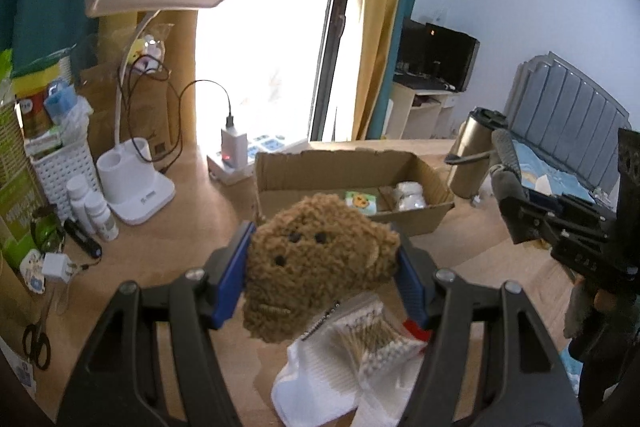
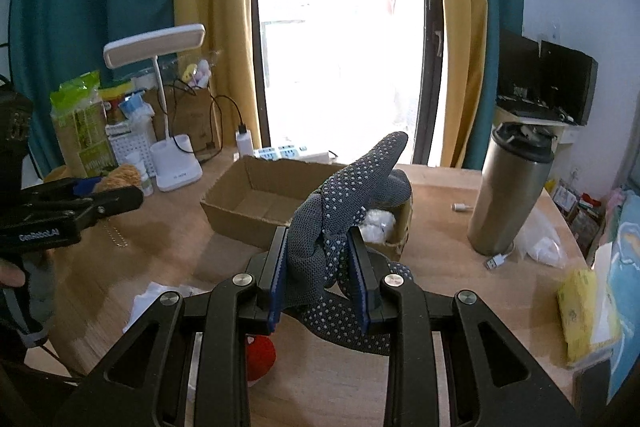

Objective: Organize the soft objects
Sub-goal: 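Carry teddy bear and grey glove into the box and open both tools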

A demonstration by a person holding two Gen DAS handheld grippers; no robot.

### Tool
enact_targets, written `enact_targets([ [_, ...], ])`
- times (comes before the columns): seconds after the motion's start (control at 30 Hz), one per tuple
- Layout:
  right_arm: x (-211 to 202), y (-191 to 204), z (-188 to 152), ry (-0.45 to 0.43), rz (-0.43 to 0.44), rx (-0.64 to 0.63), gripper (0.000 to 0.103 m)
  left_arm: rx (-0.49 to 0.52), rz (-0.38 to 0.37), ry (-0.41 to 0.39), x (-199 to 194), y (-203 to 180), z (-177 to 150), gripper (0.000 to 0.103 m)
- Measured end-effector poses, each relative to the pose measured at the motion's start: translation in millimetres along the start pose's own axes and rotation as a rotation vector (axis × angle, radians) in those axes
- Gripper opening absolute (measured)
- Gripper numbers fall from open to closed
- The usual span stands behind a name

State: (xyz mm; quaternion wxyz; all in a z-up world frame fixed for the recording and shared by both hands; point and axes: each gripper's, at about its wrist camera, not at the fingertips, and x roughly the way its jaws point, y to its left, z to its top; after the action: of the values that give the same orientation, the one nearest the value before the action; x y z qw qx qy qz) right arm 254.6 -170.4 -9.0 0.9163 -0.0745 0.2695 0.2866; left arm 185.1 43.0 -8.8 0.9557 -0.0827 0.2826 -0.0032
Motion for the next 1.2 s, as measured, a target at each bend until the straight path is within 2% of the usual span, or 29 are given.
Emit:
enact_targets([
  [0.4, 1.8, -8.2, 14.3, -0.027, 0.026, 0.001, 0.030, 0.027, -0.002, -0.026, 12.2, -15.2, 15.3, 0.066],
  [0.67, 10.6, -14.9, 16.0, -0.022, 0.032, 0.012, 0.030, 0.088, 0.009, -0.060, 19.3, -28.3, 25.2, 0.066],
  [1.2, 48.9, -22.2, 25.8, 0.017, 0.048, 0.011, 0.030, 0.092, -0.005, -0.056, 62.9, -24.5, 39.1, 0.066],
])
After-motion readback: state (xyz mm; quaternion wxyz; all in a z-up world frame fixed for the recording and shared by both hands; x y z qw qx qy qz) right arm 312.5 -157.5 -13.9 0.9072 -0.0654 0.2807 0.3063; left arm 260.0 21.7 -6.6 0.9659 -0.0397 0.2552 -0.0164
